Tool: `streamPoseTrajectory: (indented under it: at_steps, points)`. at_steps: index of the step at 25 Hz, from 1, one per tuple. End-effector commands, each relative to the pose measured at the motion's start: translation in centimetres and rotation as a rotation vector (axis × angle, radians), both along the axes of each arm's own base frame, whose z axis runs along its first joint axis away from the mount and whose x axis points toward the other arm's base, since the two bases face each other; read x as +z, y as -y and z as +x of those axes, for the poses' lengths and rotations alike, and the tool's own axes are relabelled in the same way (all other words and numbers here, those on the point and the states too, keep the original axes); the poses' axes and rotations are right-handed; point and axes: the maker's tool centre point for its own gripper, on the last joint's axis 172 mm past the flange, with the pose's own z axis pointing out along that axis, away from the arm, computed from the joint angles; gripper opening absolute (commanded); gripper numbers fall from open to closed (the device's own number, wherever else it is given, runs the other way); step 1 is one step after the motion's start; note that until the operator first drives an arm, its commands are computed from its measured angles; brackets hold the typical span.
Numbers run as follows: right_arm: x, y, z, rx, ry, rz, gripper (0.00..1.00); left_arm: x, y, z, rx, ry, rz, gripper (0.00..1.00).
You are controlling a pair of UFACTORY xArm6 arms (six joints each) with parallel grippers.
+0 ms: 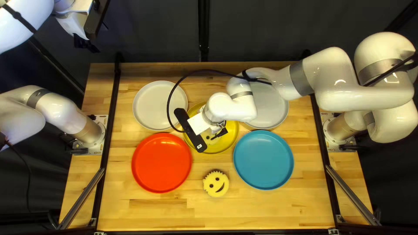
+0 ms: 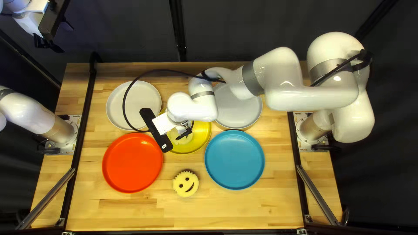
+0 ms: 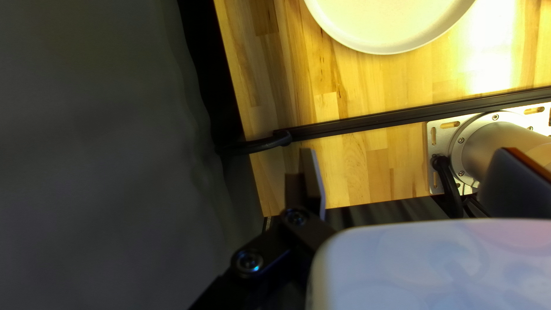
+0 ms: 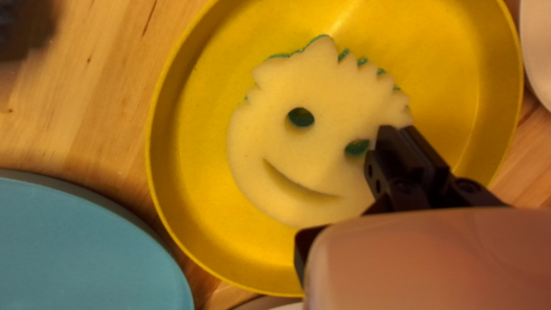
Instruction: Pick up sponge and scrub the plate
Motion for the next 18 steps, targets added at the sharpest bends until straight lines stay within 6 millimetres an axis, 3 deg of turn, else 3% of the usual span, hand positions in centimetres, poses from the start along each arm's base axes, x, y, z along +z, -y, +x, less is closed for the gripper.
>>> streamPoseTrajectory:
  at_steps: [1,5,10,14,18]
  points:
    - [-0.7,2.6,0.6,-0.011,-0.019,0.004,0.00,0.0,0.0,0.0,0.000,0.000,0.000,1.00]
    - [-1.6,5.2,0.7,-0.032,-0.035,0.017,0.00,0.0,0.0,0.0,0.000,0.000,0.000,1.00]
    - [-1.0,7.0,0.5,-0.055,-0.045,0.025,0.00,0.0,0.0,0.0,0.000,0.000,0.000,1.00]
    - [-0.5,7.0,0.8,-0.060,-0.046,0.025,0.00,0.0,0.0,0.0,0.000,0.000,0.000,1.00]
    - [-0.8,5.6,1.7,-0.045,-0.043,0.022,0.00,0.0,0.0,0.0,0.000,0.000,0.000,1.00]
